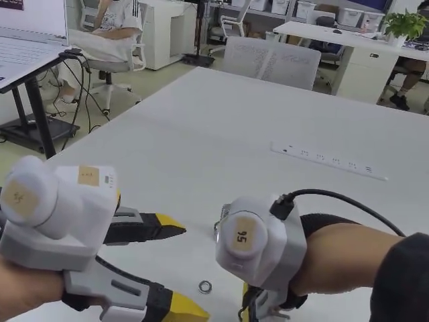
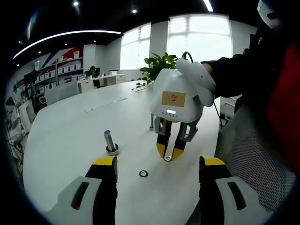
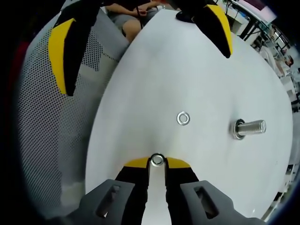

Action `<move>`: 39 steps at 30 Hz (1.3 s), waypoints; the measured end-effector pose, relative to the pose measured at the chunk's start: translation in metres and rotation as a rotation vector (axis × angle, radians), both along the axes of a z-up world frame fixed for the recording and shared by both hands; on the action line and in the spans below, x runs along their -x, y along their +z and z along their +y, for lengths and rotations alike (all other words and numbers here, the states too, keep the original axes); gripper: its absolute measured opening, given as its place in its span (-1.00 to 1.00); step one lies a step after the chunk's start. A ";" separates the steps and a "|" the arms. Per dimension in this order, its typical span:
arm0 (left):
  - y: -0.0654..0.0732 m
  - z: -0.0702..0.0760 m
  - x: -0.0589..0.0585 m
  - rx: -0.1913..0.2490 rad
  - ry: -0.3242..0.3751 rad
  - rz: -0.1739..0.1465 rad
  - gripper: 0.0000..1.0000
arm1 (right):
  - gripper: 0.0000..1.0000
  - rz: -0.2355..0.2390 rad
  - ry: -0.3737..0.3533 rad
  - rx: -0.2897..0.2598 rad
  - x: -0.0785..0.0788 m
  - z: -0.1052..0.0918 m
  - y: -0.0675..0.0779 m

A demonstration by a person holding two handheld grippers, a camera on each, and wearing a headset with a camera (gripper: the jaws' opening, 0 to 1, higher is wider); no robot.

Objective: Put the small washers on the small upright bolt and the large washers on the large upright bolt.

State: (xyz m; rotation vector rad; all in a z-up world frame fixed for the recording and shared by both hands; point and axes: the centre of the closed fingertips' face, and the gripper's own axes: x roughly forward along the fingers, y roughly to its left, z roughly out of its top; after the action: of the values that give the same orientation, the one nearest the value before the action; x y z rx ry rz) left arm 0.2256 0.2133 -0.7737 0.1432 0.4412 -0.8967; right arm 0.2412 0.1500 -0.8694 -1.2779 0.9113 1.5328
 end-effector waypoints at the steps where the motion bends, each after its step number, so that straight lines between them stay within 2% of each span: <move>1: 0.000 0.000 0.000 0.000 -0.001 0.000 0.41 | -0.74 -0.001 -0.008 0.000 -0.002 -0.002 0.001; 22: -0.002 -0.001 0.001 -0.004 -0.011 0.010 0.41 | -0.74 -0.008 -0.148 -0.039 -0.027 -0.036 0.017; 39: -0.003 -0.001 0.001 -0.004 -0.011 0.011 0.41 | -0.74 -0.036 -0.227 -0.027 -0.047 -0.070 0.026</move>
State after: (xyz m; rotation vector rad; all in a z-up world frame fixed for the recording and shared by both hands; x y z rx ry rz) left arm 0.2243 0.2122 -0.7768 0.1447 0.4533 -0.9075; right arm 0.2878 0.0796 -0.8435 -1.1372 0.9736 1.3365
